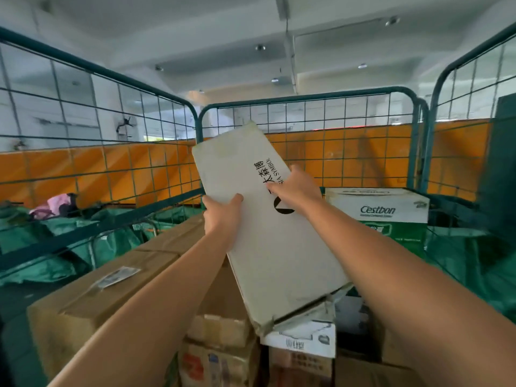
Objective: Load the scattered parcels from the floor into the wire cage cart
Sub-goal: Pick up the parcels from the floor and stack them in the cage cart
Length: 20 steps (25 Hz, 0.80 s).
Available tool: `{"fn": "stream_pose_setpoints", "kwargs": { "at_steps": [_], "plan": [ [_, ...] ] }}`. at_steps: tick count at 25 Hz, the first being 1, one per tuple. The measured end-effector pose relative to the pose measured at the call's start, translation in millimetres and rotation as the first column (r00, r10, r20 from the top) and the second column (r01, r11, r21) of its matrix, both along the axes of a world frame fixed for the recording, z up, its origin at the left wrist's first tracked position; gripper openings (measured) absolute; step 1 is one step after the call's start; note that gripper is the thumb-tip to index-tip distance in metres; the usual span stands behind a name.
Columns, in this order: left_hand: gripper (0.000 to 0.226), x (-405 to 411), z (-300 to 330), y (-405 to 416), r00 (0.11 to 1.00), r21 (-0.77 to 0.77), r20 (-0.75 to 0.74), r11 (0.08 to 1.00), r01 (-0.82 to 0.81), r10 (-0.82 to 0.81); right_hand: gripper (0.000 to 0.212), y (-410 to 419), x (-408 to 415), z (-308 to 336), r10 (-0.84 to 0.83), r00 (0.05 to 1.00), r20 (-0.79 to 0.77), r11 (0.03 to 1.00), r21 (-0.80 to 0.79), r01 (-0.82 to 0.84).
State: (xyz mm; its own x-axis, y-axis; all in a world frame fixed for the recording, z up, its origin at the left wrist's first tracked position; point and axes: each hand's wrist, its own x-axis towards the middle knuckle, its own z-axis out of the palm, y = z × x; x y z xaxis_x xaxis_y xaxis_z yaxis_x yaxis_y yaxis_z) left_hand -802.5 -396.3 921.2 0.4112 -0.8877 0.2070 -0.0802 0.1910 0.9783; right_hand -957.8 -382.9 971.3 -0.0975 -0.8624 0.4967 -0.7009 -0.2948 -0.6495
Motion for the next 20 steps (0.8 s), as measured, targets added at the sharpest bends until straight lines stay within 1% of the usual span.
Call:
{"fn": "stream_pose_setpoints", "kwargs": {
  "at_steps": [4, 7, 9, 10, 11, 13, 15, 16, 18, 20],
  "plan": [
    [0.073, -6.2, -6.5, -79.0, 0.999, -0.045, -0.010, 0.998, 0.042, -0.042, 0.029, -72.0, 4.9, 2.9, -0.110, 0.994, 0.004, 0.989, -0.100, 0.110],
    [0.071, -8.3, -16.3, -130.4, 0.998, -0.046, 0.005, 0.997, 0.062, -0.062, 0.031, -123.4, 4.3, -12.6, -0.150, 0.985, 0.089, 0.984, -0.085, 0.157],
    [0.066, -13.5, -23.2, -158.0, 0.996, -0.046, 0.035, 0.995, 0.085, -0.083, 0.030, -155.3, -0.8, -26.9, -0.172, 0.973, 0.153, 0.983, -0.046, 0.180],
    [0.067, -17.1, -28.5, -168.3, 0.994, -0.019, 0.063, 0.996, 0.090, -0.088, 0.031, -168.2, -3.3, -34.0, -0.186, 0.965, 0.183, 0.982, -0.007, 0.191],
    [0.070, -21.4, -35.5, -176.4, 0.989, 0.031, 0.103, 0.994, 0.101, -0.104, 0.033, -179.5, -6.5, -43.2, -0.198, 0.956, 0.216, 0.980, 0.047, 0.192],
    [0.081, -29.1, -52.0, -193.0, 0.971, 0.147, 0.148, 0.975, 0.167, -0.189, 0.037, -198.3, -15.2, -67.5, -0.226, 0.941, 0.253, 0.969, 0.160, 0.189],
    [0.086, -35.3, -61.9, -210.2, 0.950, 0.224, 0.156, 0.946, 0.234, -0.272, 0.036, -212.6, -26.3, -93.7, -0.273, 0.942, 0.194, 0.950, 0.209, 0.232],
    [0.086, -37.6, -64.5, -218.8, 0.940, 0.237, 0.174, 0.939, 0.250, -0.295, 0.036, -217.3, -31.5, -104.0, -0.299, 0.944, 0.140, 0.943, 0.198, 0.269],
    [0.087, -41.9, -63.8, -231.4, 0.927, 0.272, 0.227, 0.933, 0.236, -0.300, 0.036, -227.0, -38.6, -109.8, -0.313, 0.946, 0.083, 0.938, 0.181, 0.295],
    [0.083, -42.4, -62.7, -242.8, 0.928, 0.313, 0.235, 0.927, 0.209, -0.288, 0.032, -238.5, -40.0, -103.5, -0.298, 0.950, 0.089, 0.937, 0.217, 0.274]
  ]
}}
